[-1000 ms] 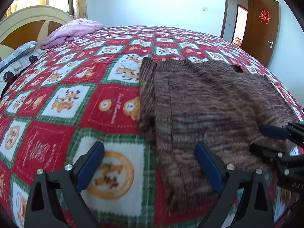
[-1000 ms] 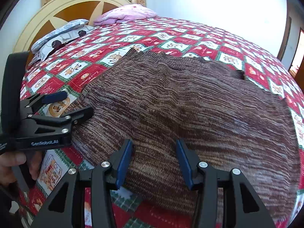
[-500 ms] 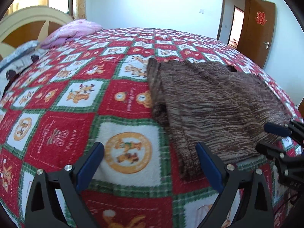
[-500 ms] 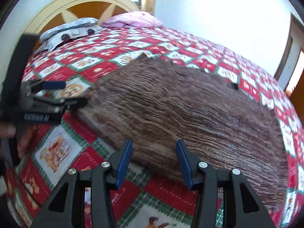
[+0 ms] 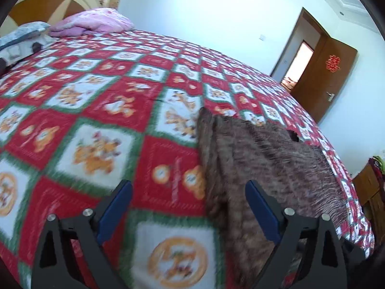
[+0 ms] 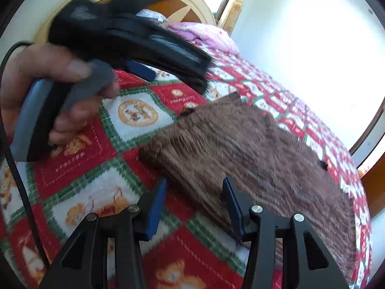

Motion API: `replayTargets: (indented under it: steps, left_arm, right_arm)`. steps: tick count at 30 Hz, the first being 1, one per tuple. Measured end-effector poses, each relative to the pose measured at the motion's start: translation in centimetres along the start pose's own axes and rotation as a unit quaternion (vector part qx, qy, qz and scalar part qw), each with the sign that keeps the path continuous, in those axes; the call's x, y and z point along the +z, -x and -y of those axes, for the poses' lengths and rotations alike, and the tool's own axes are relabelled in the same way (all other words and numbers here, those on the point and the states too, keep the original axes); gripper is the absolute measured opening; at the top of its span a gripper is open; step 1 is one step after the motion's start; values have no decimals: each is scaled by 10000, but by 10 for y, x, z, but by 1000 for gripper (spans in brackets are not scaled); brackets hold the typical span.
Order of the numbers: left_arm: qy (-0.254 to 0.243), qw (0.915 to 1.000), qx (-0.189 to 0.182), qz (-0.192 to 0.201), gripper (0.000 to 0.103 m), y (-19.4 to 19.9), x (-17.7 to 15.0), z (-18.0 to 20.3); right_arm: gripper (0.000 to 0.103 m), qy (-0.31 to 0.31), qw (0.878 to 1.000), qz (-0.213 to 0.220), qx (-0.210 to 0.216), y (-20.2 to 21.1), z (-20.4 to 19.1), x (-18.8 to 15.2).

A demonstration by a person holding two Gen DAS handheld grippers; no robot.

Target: Fold small clothes

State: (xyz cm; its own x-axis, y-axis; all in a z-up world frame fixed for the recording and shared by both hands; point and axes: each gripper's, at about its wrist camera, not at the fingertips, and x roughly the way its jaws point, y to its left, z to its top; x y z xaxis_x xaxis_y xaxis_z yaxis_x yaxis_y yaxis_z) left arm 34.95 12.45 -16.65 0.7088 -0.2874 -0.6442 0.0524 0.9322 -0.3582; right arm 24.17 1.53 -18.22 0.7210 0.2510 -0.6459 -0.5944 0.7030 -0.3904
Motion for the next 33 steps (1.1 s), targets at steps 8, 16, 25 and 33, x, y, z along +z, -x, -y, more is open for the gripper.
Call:
replayTargets:
  steps: [8,16,25,33]
  left_arm:
    - [-451,9955,-600,-574,75,-51,23,30]
    - [-99,9938,-870,-691,46,-68,29,18]
    - [465,9880,-1305,-678,12,-70,27,-1]
    - [652,9844,-1489,-676,12,-72,27,-8]
  right_arm:
    - [49,-237,9997,-40,1,-20,3,12]
    - [49,-299,9995,35,-76,-22,1,12]
    - [29,-461,9988,117,152,-22,2,13]
    - [9,-912,9949,211,362,-18,17,6]
